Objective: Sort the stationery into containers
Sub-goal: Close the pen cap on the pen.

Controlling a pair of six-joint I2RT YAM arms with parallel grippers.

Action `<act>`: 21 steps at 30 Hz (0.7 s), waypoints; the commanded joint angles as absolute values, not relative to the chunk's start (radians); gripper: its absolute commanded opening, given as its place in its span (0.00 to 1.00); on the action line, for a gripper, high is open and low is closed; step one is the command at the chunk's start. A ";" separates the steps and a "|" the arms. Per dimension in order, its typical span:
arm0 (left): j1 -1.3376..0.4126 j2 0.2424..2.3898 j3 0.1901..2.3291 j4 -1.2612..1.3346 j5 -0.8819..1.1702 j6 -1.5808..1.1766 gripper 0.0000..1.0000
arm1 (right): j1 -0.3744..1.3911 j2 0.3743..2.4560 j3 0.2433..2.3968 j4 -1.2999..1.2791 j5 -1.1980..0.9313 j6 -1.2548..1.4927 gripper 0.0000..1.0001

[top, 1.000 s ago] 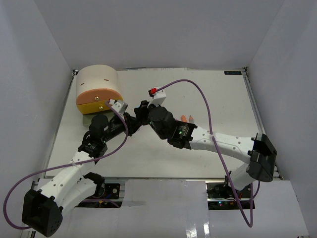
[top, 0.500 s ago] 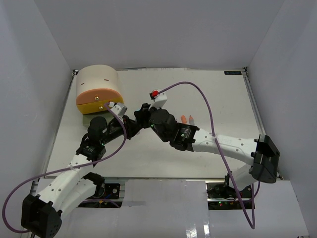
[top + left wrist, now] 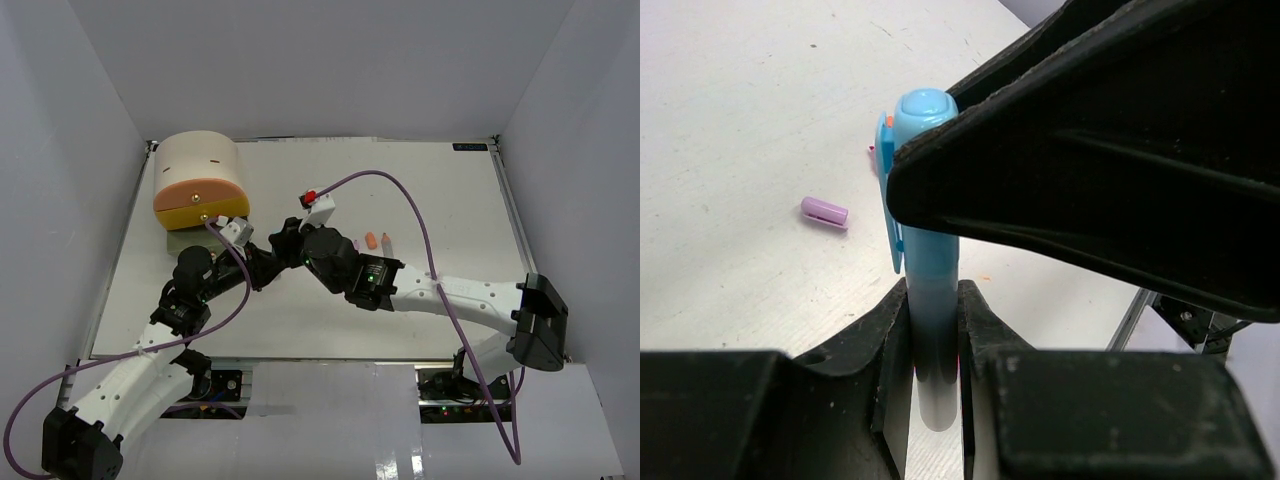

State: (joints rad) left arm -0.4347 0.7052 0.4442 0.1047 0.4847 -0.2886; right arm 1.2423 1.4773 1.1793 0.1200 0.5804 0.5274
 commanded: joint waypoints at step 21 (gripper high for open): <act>-0.417 0.719 0.505 0.284 0.428 -0.287 0.12 | 1.293 1.520 1.282 -0.081 0.583 0.480 0.43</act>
State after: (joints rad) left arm -0.4335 0.7258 0.4454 0.1699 0.4812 -0.2890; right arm 1.2537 1.4948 1.2606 0.0139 0.6189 0.4995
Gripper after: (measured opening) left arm 0.284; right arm 0.410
